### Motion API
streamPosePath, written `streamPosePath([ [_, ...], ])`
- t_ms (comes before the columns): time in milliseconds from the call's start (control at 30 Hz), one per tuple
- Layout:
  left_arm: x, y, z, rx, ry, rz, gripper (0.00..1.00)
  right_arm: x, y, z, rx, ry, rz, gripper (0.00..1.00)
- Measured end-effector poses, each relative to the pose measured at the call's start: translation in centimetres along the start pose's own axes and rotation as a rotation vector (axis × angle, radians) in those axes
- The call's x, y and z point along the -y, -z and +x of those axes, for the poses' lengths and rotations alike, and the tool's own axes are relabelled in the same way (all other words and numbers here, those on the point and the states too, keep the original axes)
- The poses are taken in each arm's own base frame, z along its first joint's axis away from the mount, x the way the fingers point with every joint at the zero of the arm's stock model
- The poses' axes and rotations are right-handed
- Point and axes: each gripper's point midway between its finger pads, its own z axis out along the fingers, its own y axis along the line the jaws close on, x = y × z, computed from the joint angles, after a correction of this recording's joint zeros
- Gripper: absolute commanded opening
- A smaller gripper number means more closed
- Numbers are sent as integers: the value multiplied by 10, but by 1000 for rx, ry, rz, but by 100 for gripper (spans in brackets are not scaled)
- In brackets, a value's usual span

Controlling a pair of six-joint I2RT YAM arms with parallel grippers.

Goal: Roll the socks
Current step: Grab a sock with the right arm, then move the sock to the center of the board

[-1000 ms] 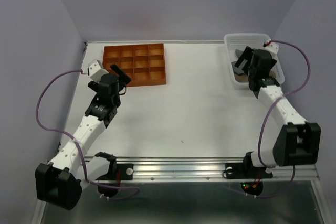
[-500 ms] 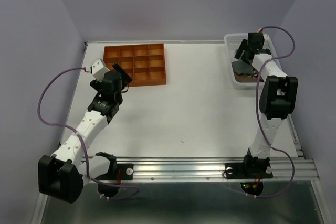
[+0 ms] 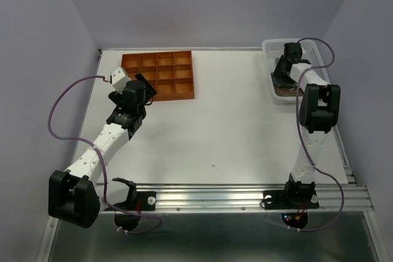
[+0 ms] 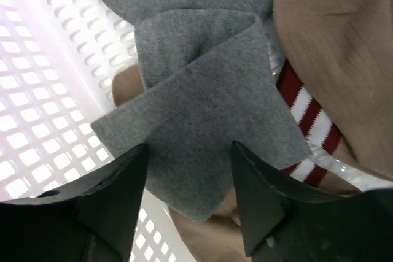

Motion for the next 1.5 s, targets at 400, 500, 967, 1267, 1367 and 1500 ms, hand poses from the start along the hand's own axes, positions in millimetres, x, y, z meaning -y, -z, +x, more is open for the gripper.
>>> streamPosePath([
  [400,-4,0,-4,17,-2,-18,99,-7,-12,-4,3,1,-14,1],
  [500,-5,3,-8,29,3,-22,99,-8,-9,-10,26,13,-22,1],
  [967,-6,11,-23,70,31,-13,99,3,154,-139,443,-8,-124,1],
  [1267,0,22,-34,88,66,28,99,-13,212,-136,472,40,-316,1],
  [1367,1,25,-36,88,83,43,99,-23,240,-138,492,71,-413,1],
  [1500,2,29,-34,80,108,62,99,-44,273,-143,524,138,-470,1],
])
